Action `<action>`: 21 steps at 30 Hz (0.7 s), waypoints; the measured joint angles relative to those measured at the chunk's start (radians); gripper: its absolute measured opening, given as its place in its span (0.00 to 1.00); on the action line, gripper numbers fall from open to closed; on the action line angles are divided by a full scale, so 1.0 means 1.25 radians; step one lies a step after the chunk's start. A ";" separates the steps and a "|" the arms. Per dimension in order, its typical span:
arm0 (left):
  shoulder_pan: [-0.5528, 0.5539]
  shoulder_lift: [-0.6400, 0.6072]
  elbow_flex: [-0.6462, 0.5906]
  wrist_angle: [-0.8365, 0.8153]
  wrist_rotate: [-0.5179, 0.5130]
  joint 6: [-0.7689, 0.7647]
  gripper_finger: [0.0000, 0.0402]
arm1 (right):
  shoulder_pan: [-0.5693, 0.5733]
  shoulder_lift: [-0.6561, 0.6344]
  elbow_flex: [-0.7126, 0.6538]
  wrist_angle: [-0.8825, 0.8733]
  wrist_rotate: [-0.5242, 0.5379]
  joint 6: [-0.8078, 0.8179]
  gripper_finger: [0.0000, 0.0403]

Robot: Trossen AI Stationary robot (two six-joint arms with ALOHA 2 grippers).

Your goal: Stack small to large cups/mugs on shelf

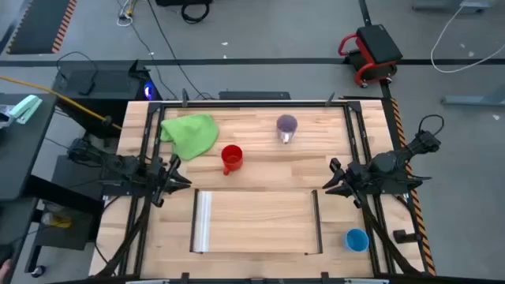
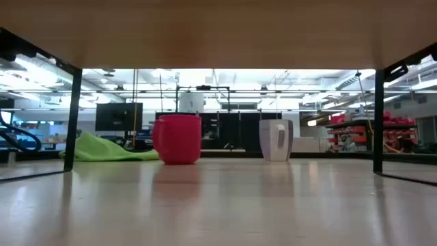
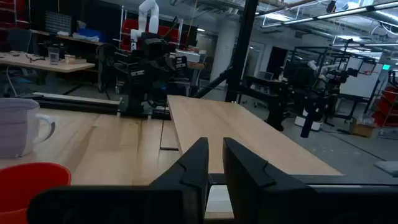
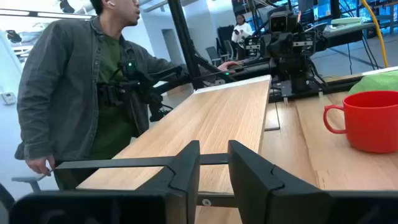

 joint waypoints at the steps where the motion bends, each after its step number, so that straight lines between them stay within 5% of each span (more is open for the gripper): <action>1: 0.000 0.000 0.000 0.000 0.000 0.000 0.13 | 0.000 0.000 0.000 0.000 0.000 0.000 0.22; 21: 0.000 0.000 0.000 0.000 0.000 0.000 0.13 | 0.000 0.000 0.000 0.000 0.000 0.000 0.22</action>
